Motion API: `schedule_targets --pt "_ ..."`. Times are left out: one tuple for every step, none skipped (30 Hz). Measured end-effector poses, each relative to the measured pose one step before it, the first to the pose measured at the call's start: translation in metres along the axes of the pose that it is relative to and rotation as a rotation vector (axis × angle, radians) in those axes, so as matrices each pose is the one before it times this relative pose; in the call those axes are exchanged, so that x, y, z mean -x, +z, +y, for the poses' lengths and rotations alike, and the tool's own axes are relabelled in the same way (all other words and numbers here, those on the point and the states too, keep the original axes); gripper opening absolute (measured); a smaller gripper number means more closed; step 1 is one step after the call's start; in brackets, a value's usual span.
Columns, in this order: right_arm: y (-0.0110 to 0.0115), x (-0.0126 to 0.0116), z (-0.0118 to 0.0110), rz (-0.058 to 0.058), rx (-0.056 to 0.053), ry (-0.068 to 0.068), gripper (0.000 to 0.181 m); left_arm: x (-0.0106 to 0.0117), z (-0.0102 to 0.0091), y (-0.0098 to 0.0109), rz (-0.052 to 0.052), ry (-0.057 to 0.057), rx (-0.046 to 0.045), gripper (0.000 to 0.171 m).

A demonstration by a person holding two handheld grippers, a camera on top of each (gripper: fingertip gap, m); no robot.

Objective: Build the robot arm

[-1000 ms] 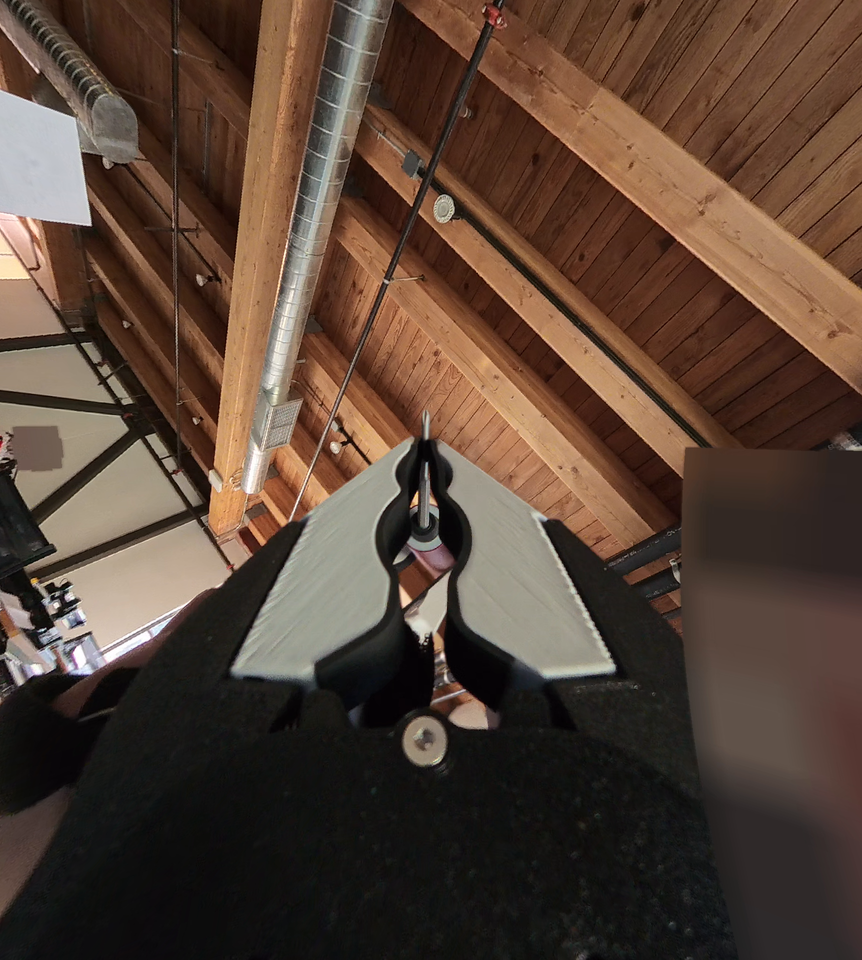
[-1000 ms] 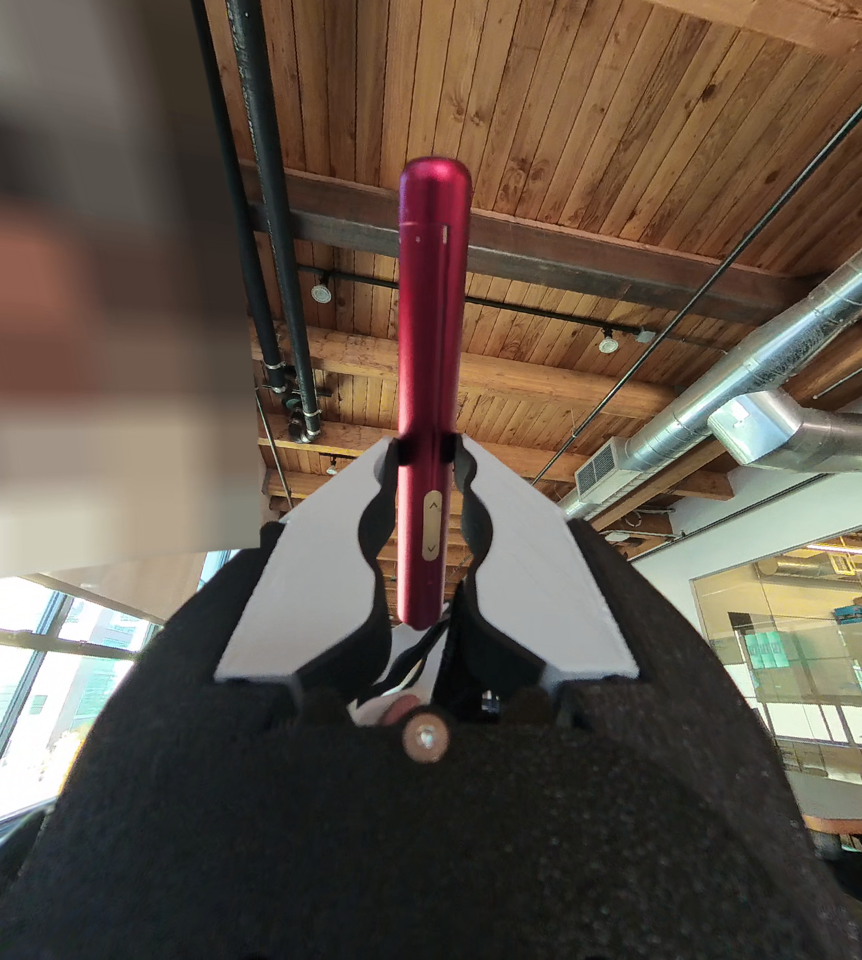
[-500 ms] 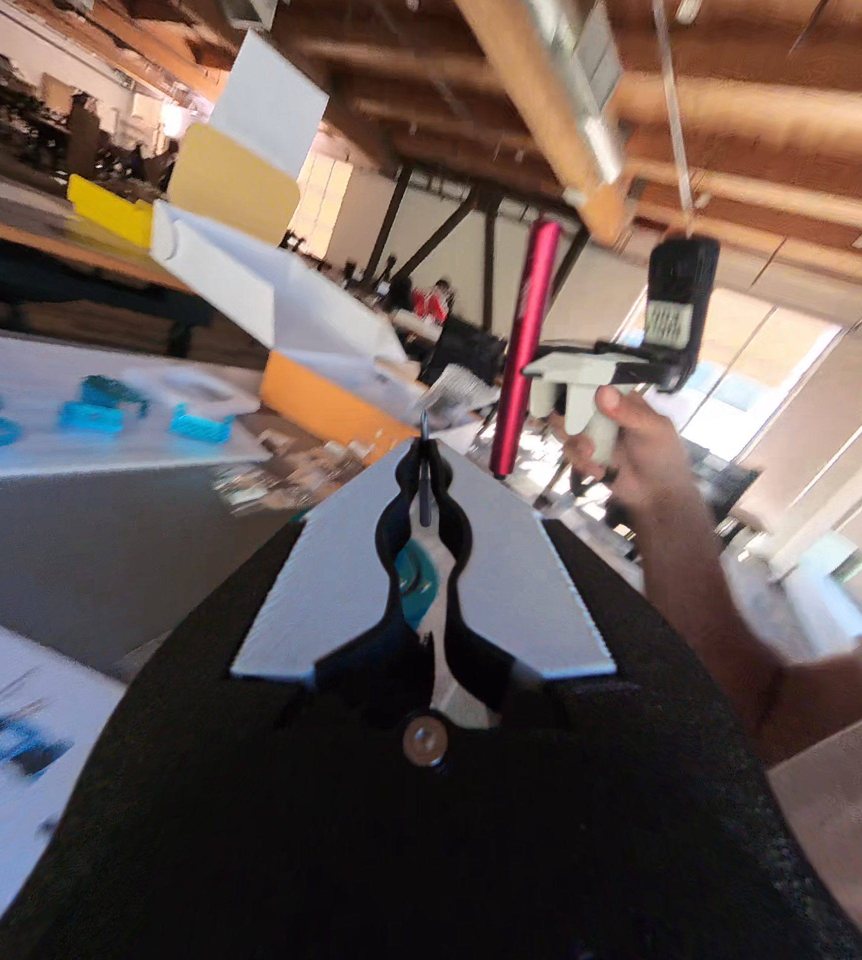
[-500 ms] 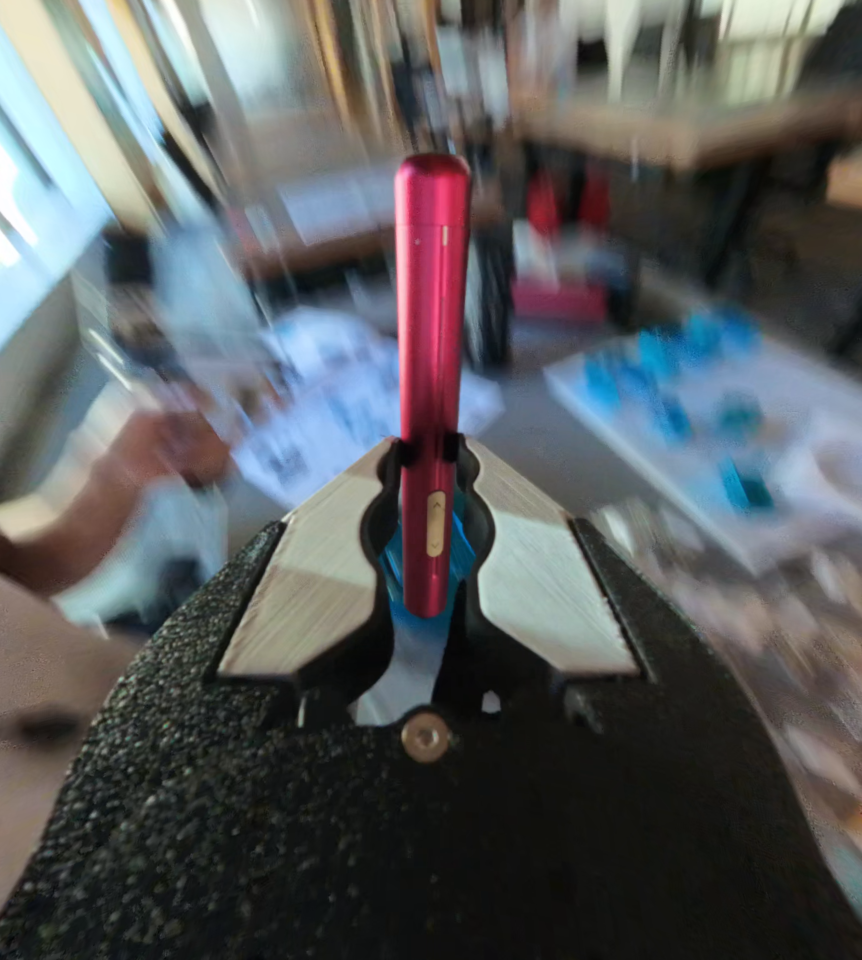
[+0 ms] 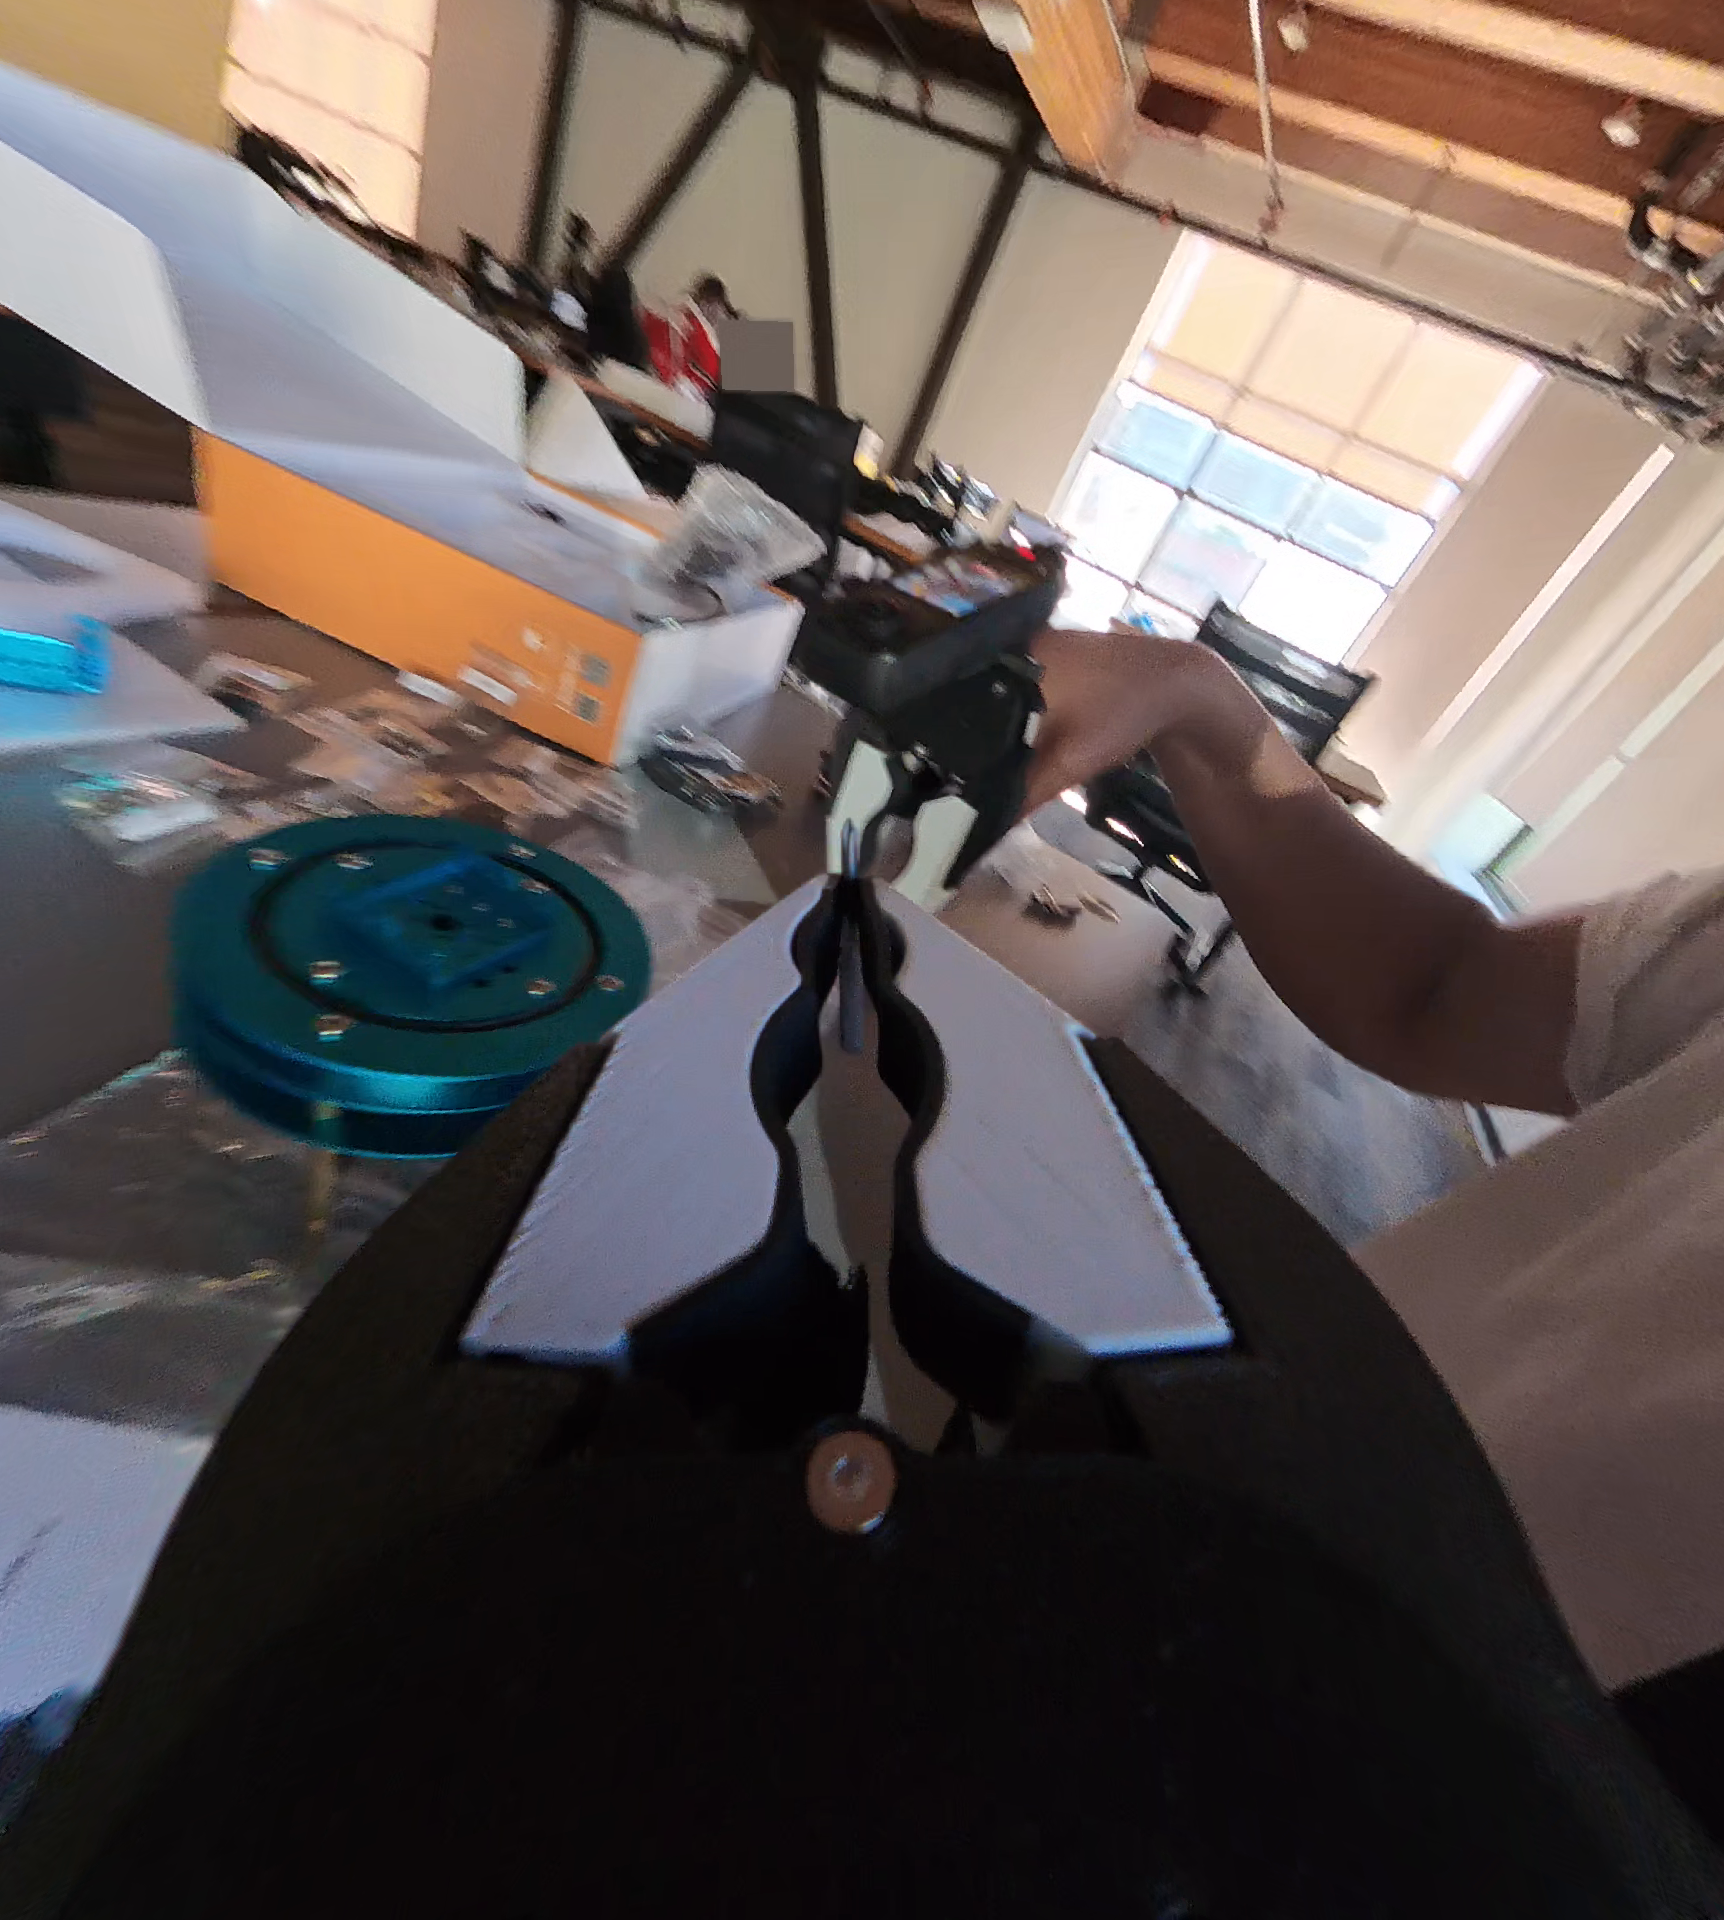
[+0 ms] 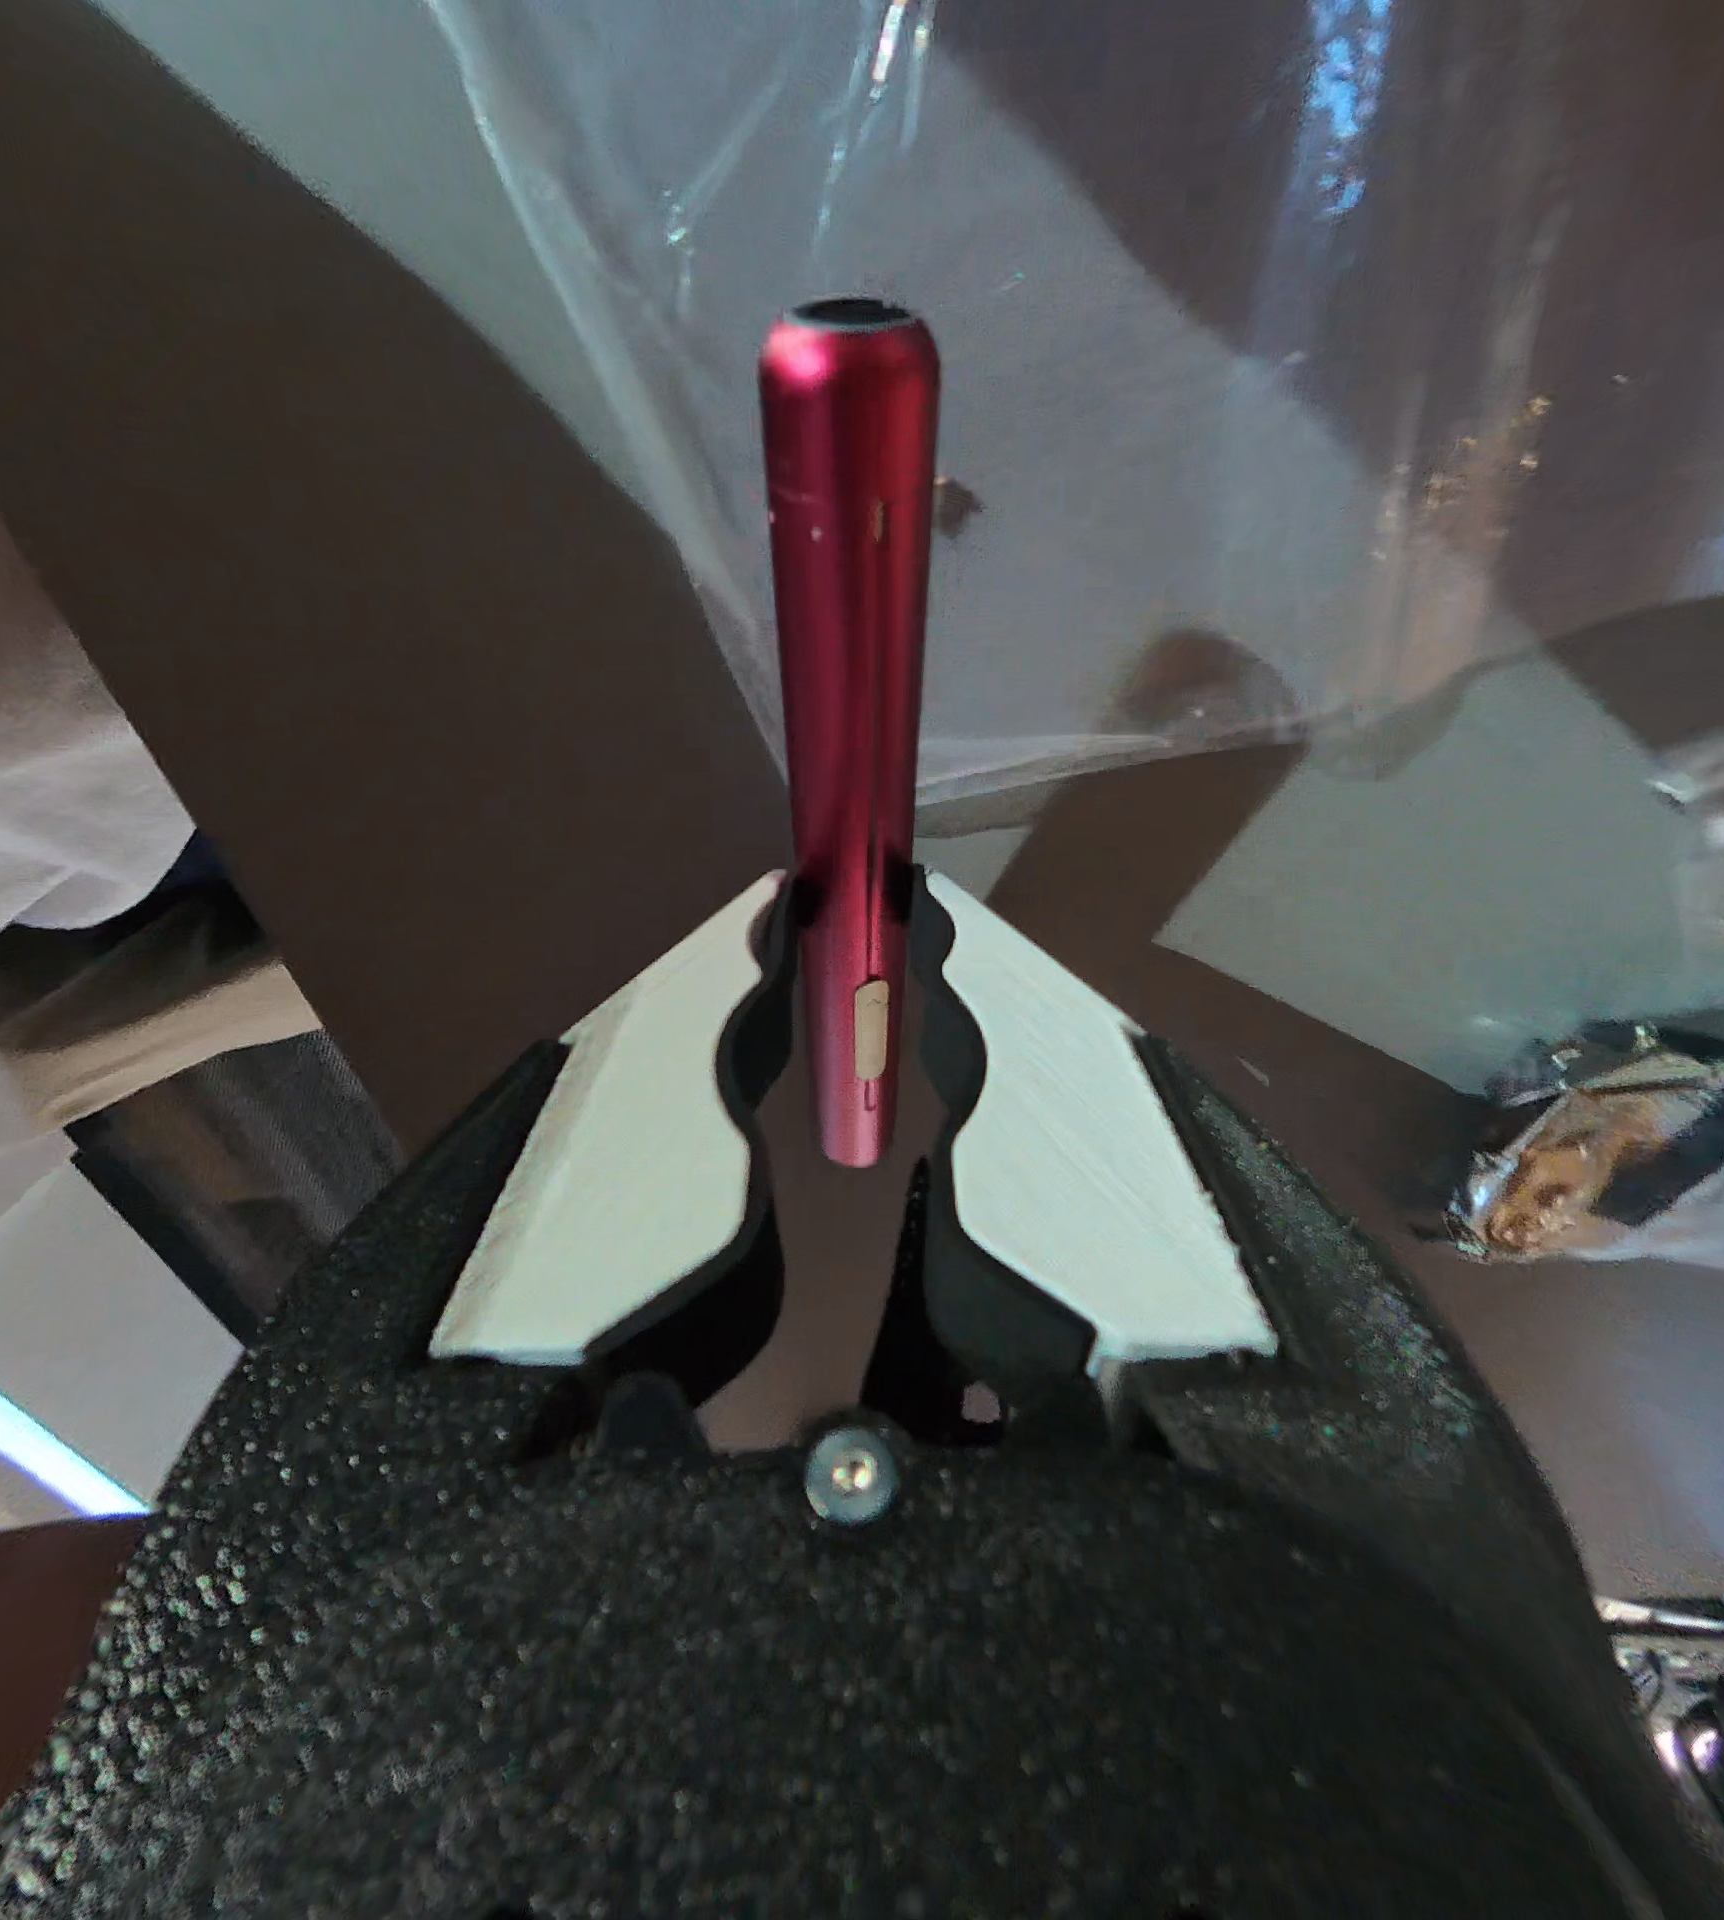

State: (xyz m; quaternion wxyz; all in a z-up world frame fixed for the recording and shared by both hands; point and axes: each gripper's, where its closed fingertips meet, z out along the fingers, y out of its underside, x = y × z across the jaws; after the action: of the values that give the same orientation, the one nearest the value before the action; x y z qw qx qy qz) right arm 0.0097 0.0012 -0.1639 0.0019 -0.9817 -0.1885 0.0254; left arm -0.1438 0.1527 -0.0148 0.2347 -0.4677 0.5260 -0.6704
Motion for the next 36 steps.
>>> schedule_targets --pt "0.00343 0.00155 0.00026 -0.0063 0.0006 -0.0104 0.019 -0.00509 0.00723 0.01045 0.0377 -0.0049 0.04344 0.001" --pt "0.00342 0.00187 0.0016 -0.01 0.0073 -0.0055 0.019 -0.00307 0.00555 0.01022 0.0278 0.0018 0.03582 0.001" --pt "0.00312 0.00203 0.00259 -0.0111 0.0117 -0.0058 0.019 -0.00243 0.00593 0.01034 0.0256 0.0082 0.04056 0.001" --pt "0.00309 0.00144 0.0023 -0.0098 0.0107 -0.0074 0.019 -0.00422 0.00677 0.01033 0.0355 0.0166 0.04742 0.001" --pt "0.00302 0.00044 0.00139 -0.0057 0.0062 -0.0105 0.019 -0.00492 0.00705 0.01046 0.0374 0.0179 0.04916 0.001" --pt "0.00298 -0.00066 -0.00065 0.0 -0.0079 -0.0111 0.019 -0.00365 0.00636 0.01041 0.0236 0.0132 0.0451 0.001" --pt "0.00163 -0.00011 -0.00107 -0.0044 -0.018 -0.0055 0.019 -0.00215 0.00452 0.01008 0.0092 0.0114 0.03471 0.001" --pt "-0.00067 0.00019 -0.00055 -0.0046 -0.0265 0.0004 0.019 -0.0027 0.00345 0.00967 0.011 0.0096 0.02815 0.001" --pt "-0.00053 0.00044 0.00018 -0.0032 -0.0252 0.0015 0.019 -0.00258 0.00197 0.00914 0.0113 0.0056 0.0205 0.001" --pt "-0.00051 0.00012 0.00051 0.0031 -0.0301 0.0022 0.019 -0.00151 0.00088 0.00803 0.0069 0.0023 0.01266 0.001" --pt "-0.00271 -0.00015 0.00036 0.0116 -0.0412 0.0052 0.02 -0.00077 0.00021 0.00686 0.0044 0.0027 0.01005 0.001" --pt "-0.00629 -0.00013 -0.00044 0.0194 -0.0554 0.0179 0.025 0.00037 -0.00063 0.00577 -0.0044 0.0097 0.0059 0.001" --pt "-0.01001 0.0008 -0.00343 0.022 -0.0842 0.0299 0.026 0.00151 -0.00108 0.00511 -0.0177 0.0259 0.00356 0.001" --pt "-0.01251 0.00544 -0.00957 0.0021 -0.1269 0.0266 0.027 0.00052 0.00001 0.00505 -0.0173 0.0417 0.01153 0.001" --pt "-0.01339 0.00988 -0.01545 -0.0196 -0.16 0.0081 0.028 -0.00082 0.001 0.00538 -0.0133 0.0449 0.01925 0.001" --pt "-0.01305 0.01212 -0.0193 -0.0289 -0.1848 0.0136 0.03 -0.00018 0.0005 0.00541 -0.0192 0.0431 0.01694 0.001" --pt "-0.01081 0.01562 -0.01916 -0.0603 -0.1862 0.0322 0.026 0.00001 0.00008 0.00553 -0.0214 0.0435 0.01449 0.001" --pt "-0.00667 0.01271 -0.01302 -0.0561 -0.1393 0.0524 0.02 -0.0015 0.00075 0.00555 -0.0124 0.0427 0.01793 0.0" --pt "-0.00347 0.00721 -0.004 -0.0337 -0.0759 0.0586 0.02 -0.00201 0.0008 0.00562 -0.0081 0.0408 0.0186 0.0" --pt "-0.0023 0.00091 -0.00001 -0.0011 -0.0482 0.0409 0.02 -0.00198 -0.00038 0.0053 -0.0107 0.0387 0.01241 0.0" --pt "-0.00171 -0.00034 0.00111 0.0062 -0.0414 0.0172 0.02 -0.00209 -0.00194 0.00488 -0.0086 0.0318 0.00337 0.0" --pt "-0.0011 0.00161 0.00226 -0.0075 -0.028 0.0008 0.019 -0.0043 -0.00241 0.00473 0.0082 0.0221 0.00153 0.002" --pt "-0.00077 -0.00031 0.00366 -0.0006 -0.0108 0.0046 0.018 -0.00552 -0.00266 0.00458 0.019 0.0134 0.00179 0.002" --pt "-0.00067 0.0007 0.00387 -0.0103 0.002 0.0071 0.019 -0.00377 -0.00311 0.00456 0.0115 0.0085 -0.00178 0.001" --pt "-0.0007 0.00331 0.0028 -0.0236 0.0005 0.0024 0.016 -0.00129 -0.00334 0.00422 -0.0009 0.003 -0.00395 0.003" --pt "-0.00074 0.00373 0.00298 -0.0233 0.0056 -0.0058 0.012 -0.00119 -0.00244 0.00414 0.0052 -0.0041 -0.00133 0.003" --pt "-0.00152 -0.00007 0.00268 0.0037 0.0074 -0.0078 0.013 -0.00189 -0.00059 0.00392 0.0135 -0.007 0.00726 0.003" --pt "-0.00296 -0.00247 0.00135 0.016 -0.001 -0.0034 0.012 0.00019 -0.00021 0.00324 0.0021 0.0004 0.00437 0.004" --pt "-0.00307 0.00003 0.00163 -0.0034 0.0037 0.0047 0.012 -0.00067 -0.00069 0.00299 0.0064 -0.0041 -0.00179 0.001" --pt "-0.00304 0.00021 0.00141 -0.0018 0.005 -0.0036 0.011 -0.00166 -0.00073 0.00301 0.0103 -0.0092 -0.00391 0.003" --pt "-0.00215 -0.00067 0.00129 0.0094 -0.0029 -0.0114 0.011 -0.00077 -0.00036 0.00266 0.0044 -0.0025 -0.00094 0.002" --pt "-0.00186 0.00073 0.00373 -0.003 0.0117 -0.002 0.011 -0.00162 0.00088 0.00287 0.0098 0.0023 0.00934 0.003" --pt "-0.0028 0.00084 0.00382 -0.0082 0.0076 0.0041 0.01 -0.0027 0.00097 0.00326 0.0158 0.0022 0.0092 0.002" --pt "-0.00356 0.00014 0.00235 -0.0074 -0.0076 0.0025 0.01 -0.00245 -0.00015 0.00357 0.0139 0.0002 0.00151 0.002" --pt "-0.00336 -0.00055 0.00229 -0.0054 -0.0129 0.0078 0.008 -0.00174 -0.00018 0.00348 0.012 0.0024 0.00377 0.002" --pt "-0.00296 -0.00217 0.00259 0.0003 -0.0123 0.0189 0.006 -0.00055 0.00124 0.00339 0.0079 0.0079 0.01784 0.001"
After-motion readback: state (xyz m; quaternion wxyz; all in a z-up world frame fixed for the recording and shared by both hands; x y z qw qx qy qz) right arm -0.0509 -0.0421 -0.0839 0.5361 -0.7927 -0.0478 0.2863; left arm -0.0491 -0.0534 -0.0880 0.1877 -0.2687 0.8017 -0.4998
